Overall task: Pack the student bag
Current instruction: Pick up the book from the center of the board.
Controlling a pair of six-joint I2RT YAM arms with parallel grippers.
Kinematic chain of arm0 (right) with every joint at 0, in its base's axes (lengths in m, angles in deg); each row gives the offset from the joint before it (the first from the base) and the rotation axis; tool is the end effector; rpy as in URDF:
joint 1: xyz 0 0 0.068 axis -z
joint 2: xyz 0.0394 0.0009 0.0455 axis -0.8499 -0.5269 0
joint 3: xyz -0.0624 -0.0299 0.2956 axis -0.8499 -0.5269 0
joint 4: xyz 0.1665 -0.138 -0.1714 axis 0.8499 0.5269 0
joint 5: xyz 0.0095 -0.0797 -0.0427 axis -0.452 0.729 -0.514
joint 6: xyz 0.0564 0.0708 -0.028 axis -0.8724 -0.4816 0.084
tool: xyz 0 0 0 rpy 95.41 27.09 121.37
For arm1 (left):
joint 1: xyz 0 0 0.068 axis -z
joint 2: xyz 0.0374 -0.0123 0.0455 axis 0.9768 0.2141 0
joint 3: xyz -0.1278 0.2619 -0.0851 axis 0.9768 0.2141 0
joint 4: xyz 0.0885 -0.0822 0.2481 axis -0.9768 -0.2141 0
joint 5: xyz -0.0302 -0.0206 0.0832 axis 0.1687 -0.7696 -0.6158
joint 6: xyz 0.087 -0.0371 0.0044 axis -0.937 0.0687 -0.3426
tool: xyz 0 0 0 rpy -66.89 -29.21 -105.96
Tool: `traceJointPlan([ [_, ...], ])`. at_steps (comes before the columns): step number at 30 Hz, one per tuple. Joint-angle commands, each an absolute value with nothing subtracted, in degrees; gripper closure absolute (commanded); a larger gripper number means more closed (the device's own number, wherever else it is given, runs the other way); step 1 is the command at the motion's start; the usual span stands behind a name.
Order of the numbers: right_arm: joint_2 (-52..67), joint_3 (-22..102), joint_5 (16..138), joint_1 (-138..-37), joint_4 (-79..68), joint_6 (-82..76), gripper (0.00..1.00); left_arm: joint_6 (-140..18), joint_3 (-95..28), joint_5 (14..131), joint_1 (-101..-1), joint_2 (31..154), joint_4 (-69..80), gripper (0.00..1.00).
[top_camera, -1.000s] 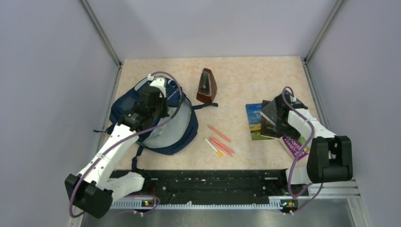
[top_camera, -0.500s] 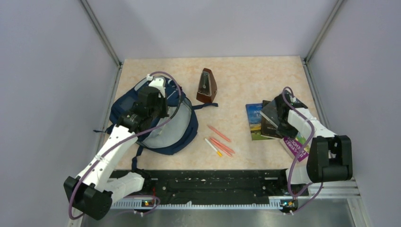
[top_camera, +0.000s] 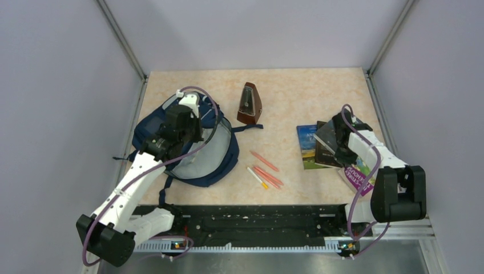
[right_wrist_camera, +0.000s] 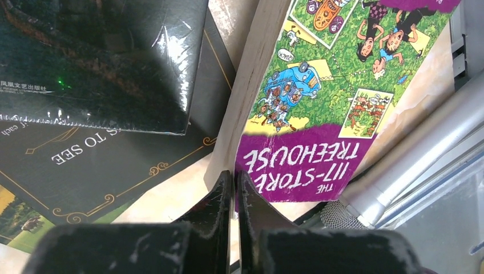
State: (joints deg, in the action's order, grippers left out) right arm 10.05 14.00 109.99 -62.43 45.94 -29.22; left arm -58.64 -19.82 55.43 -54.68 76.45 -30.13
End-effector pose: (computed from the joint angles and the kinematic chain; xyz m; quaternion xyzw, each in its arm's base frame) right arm 0.2439 -0.0190 0.1809 0.2591 0.9371 -0.1847 0.1435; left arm 0.2472 -0.0905 0.3320 0.0365 0.8834 -0.0804 0.4601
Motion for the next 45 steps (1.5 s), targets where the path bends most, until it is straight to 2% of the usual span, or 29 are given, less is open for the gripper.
traceJointPlan([
  [1,9.7,16.7,106.0,-62.0,46.5,-27.3,1.00,-58.3,-19.9,54.0,-55.2,74.7,-26.6,1.00],
  [14,17.5,20.2,92.4,-62.4,37.0,-27.7,1.00,-58.4,-19.8,53.1,-55.2,74.9,-26.6,1.00],
  [23,12.8,22.5,96.5,-71.1,29.0,-32.6,1.00,-58.4,-19.8,52.5,-55.2,75.1,-26.4,1.00],
  [28,11.9,20.1,95.3,-73.6,23.3,-37.1,1.00,-58.4,-19.7,52.3,-55.2,75.1,-26.4,1.00],
  [31,12.1,19.4,97.7,-73.7,24.6,-39.2,1.00,-58.4,-19.7,52.4,-55.3,75.2,-26.4,1.00],
  [32,12.3,19.3,98.6,-73.7,25.5,-39.6,0.93,-58.4,-19.7,52.5,-55.2,75.1,-26.4,1.00],
  [35,14.4,18.2,100.5,-73.7,28.7,-41.9,0.36,-58.4,-19.7,52.7,-55.2,75.1,-26.4,1.00],
  [36,15.7,17.2,101.4,-73.7,29.5,-42.8,0.25,-58.4,-19.7,52.8,-55.2,75.0,-26.4,1.00],
  [39,20.8,13.9,103.7,-73.6,32.8,-48.7,0.13,-58.3,-19.7,52.9,-55.2,74.8,-26.4,1.00],
  [45,33.3,6.4,104.3,-73.6,37.5,-62.4,0.11,-58.1,-19.7,53.3,-55.2,74.7,-26.3,1.00],
])
